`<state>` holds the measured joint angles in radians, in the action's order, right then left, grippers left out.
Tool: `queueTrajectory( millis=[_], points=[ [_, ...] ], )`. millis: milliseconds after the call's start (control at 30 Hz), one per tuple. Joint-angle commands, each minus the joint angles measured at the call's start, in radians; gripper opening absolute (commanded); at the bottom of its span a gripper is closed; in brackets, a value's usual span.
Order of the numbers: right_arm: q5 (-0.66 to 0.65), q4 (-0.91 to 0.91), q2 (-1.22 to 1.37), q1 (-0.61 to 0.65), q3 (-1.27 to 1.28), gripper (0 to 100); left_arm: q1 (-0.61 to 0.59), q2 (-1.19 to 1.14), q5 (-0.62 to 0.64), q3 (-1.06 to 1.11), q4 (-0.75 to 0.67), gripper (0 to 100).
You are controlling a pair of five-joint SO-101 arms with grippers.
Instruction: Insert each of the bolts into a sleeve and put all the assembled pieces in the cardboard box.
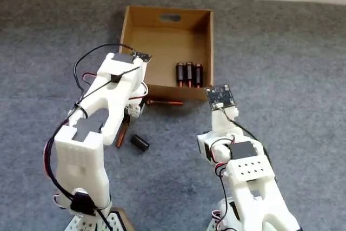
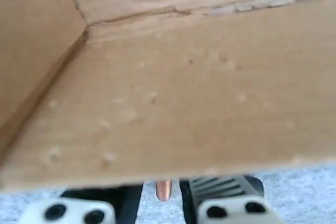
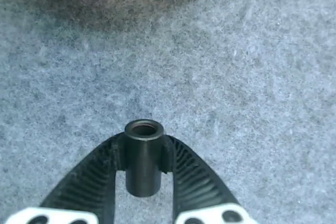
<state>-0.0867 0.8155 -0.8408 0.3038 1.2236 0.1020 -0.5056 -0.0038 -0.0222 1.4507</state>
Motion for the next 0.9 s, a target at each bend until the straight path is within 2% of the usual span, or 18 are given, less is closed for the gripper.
queueTrajectory(
  millis=[0,67,267,567,867],
  points=[
    [0.003,-0.013,-0.019,-0.012,-0.004,0.6,0.012,-0.007,-0.002,-0.015,-0.002,3],
    [0.003,-0.013,-0.019,-0.012,-0.004,0.6,0.010,-0.002,-0.002,-0.015,-0.002,0],
    [0.003,-0.018,-0.021,-0.012,0.012,0.6,0.007,0.048,-0.002,-0.005,0.008,1],
    [0.008,-0.018,-0.022,-0.012,0.005,0.6,0.013,0.423,0.000,0.148,0.012,1],
    [0.005,0.012,-0.024,-0.005,-0.082,0.6,0.058,0.659,-0.002,0.246,0.017,1]
  ],
)
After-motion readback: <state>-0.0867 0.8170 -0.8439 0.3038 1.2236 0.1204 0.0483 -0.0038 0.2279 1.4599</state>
